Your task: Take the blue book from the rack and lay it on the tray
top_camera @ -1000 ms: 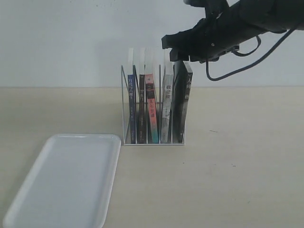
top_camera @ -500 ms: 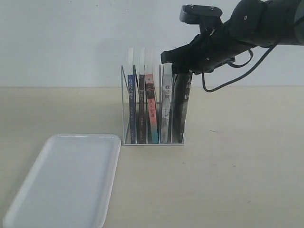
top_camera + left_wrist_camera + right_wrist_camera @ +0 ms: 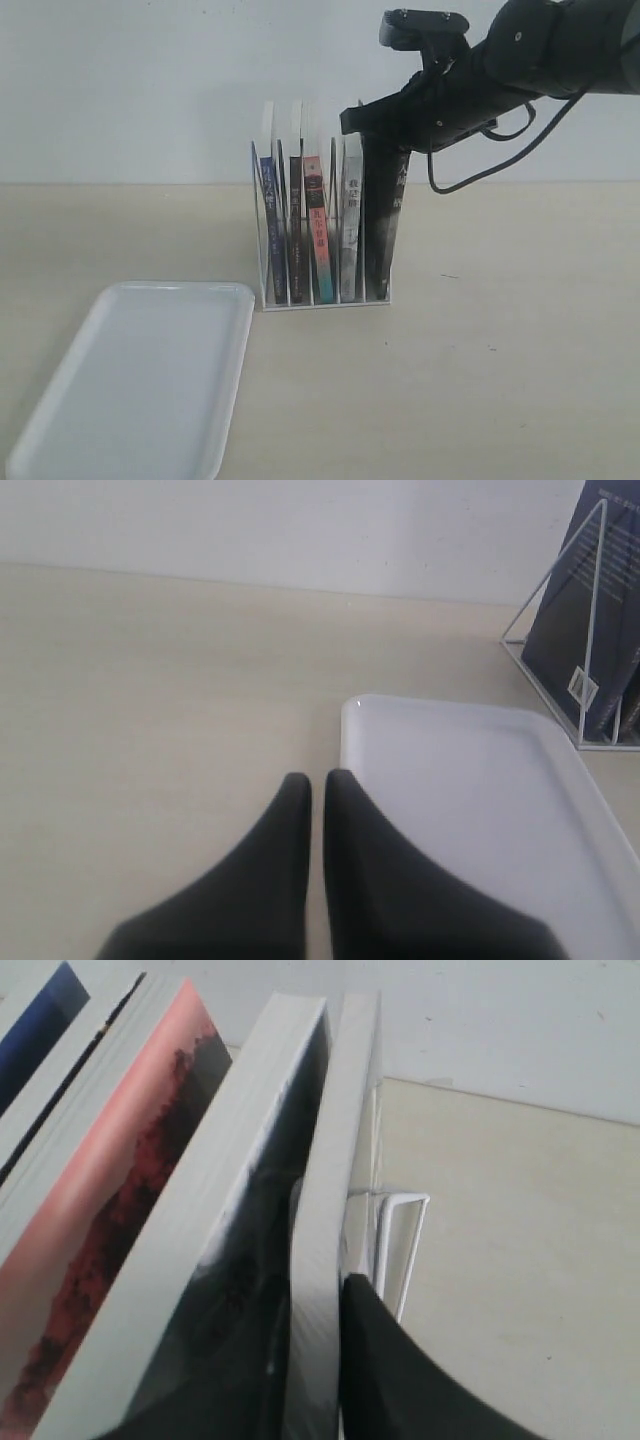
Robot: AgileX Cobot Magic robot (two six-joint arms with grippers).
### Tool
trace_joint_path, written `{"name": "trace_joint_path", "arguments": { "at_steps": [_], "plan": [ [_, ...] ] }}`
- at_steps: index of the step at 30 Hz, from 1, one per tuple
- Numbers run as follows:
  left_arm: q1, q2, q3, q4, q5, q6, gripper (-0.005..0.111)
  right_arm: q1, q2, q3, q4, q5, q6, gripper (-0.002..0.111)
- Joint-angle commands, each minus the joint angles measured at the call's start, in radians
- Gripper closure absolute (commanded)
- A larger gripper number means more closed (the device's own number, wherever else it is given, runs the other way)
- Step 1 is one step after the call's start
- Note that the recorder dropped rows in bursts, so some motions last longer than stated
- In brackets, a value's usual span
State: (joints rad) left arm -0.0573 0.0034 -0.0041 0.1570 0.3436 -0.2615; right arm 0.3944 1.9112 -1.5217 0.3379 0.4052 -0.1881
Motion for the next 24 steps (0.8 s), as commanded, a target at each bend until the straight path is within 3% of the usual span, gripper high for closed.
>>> {"name": "trace_joint_path", "arguments": {
  "at_steps": [1,24],
  "plan": [
    [-0.004,-0.003,0.004,-0.004,-0.002,-0.007,0.103,-0.001,-0.042,-0.003,0.006,0.004,-0.001,0.109],
    [-0.004,-0.003,0.004,-0.004,-0.002,-0.007,0.103,-0.001,-0.170,-0.003,0.006,-0.073,0.075,0.109]
  ]
}}
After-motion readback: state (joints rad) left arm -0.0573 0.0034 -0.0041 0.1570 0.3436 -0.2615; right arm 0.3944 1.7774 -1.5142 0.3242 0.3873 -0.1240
